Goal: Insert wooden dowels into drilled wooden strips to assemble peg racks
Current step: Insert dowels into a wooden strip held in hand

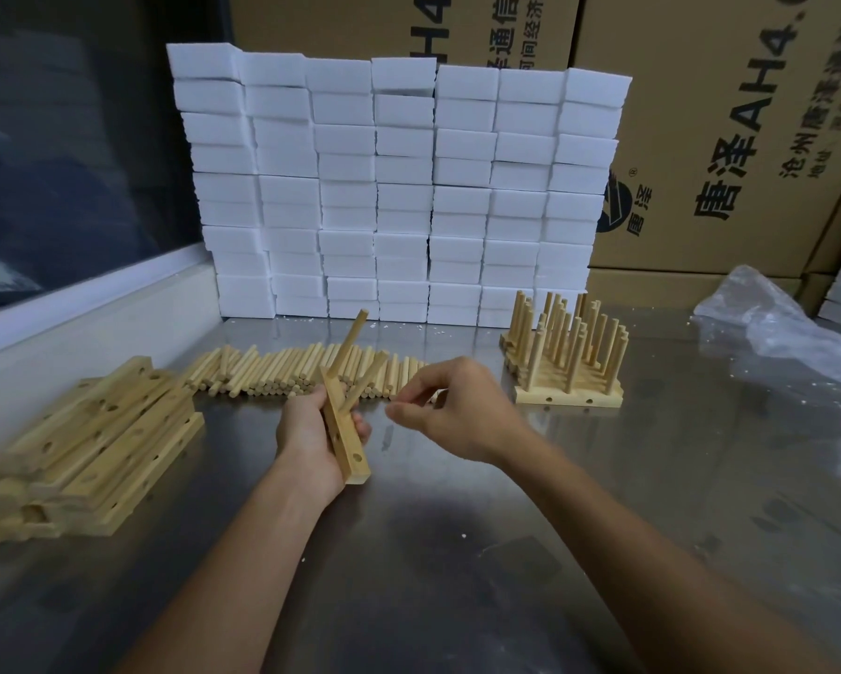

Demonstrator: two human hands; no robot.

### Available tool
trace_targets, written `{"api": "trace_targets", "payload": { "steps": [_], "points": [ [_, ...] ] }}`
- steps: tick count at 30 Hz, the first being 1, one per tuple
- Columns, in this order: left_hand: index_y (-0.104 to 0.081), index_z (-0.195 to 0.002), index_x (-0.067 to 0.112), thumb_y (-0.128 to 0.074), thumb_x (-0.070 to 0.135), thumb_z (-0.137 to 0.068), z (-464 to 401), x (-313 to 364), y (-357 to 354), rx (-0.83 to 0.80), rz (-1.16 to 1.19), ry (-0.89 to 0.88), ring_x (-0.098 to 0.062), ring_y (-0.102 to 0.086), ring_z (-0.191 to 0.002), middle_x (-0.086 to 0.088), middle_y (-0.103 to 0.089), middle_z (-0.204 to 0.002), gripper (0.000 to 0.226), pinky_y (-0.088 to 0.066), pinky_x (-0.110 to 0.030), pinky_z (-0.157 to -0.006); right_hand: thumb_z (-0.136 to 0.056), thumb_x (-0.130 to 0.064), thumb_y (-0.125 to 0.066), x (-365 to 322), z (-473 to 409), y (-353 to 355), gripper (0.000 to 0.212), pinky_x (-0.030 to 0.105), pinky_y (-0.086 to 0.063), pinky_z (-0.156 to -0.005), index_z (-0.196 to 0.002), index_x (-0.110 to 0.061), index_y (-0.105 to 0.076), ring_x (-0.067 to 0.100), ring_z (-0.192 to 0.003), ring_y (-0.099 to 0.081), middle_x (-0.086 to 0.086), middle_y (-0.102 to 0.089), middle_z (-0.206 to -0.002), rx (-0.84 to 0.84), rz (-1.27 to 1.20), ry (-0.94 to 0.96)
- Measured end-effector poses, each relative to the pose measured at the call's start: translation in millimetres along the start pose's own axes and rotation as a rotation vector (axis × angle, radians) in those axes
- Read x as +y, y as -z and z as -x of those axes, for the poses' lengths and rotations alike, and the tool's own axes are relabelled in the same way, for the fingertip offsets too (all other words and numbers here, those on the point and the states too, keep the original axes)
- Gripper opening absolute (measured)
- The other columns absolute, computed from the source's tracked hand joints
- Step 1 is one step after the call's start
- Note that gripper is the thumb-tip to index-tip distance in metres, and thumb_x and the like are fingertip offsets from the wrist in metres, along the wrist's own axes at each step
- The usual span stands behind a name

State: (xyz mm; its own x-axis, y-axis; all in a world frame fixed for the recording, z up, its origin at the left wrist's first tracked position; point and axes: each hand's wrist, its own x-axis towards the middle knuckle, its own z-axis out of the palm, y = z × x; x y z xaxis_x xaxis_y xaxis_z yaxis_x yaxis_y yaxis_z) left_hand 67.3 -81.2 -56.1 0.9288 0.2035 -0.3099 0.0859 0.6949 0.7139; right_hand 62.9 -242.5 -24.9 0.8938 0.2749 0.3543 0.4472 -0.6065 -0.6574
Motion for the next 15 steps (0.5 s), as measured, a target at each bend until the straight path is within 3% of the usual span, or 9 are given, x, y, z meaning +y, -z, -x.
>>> {"api": "trace_targets", "payload": {
  "steps": [6,12,15],
  "points": [
    [-0.064,-0.107,0.004,-0.048,0.031,-0.102,1,2,1,-0.011,-0.036,0.044,-0.013,-0.051,-0.053,-0.004,-0.053,-0.063,0.031,-0.049,-0.026,-0.049,-0.084,-0.023,-0.077,-11,7,-8,0.011,0.009,-0.045,-0.062,-0.093,-0.018,-0.079,-0.005,-0.064,-0.057,-0.007,-0.074,-0.086,-0.207,0.021,0.144],
    [-0.064,-0.095,0.008,-0.055,0.039,-0.099,0,3,2,-0.016,-0.044,0.098,-0.011,-0.053,-0.043,-0.003,-0.054,-0.062,0.033,-0.047,-0.020,-0.039,-0.081,-0.018,-0.079,-17,11,-11,0.009,0.005,-0.040,-0.063,-0.089,-0.014,-0.078,-0.006,-0.064,-0.058,-0.011,-0.070,-0.080,-0.249,0.051,0.162],
    [-0.065,-0.083,0.010,-0.058,0.045,-0.097,-3,1,3,-0.031,-0.071,0.125,-0.013,-0.053,-0.047,-0.002,-0.057,-0.060,0.038,-0.049,-0.022,-0.042,-0.084,-0.017,-0.075,-25,11,-9,0.009,0.020,-0.049,-0.076,-0.092,-0.014,-0.077,0.004,-0.081,-0.064,-0.003,-0.074,-0.094,-0.273,0.186,0.243]
  ]
}}
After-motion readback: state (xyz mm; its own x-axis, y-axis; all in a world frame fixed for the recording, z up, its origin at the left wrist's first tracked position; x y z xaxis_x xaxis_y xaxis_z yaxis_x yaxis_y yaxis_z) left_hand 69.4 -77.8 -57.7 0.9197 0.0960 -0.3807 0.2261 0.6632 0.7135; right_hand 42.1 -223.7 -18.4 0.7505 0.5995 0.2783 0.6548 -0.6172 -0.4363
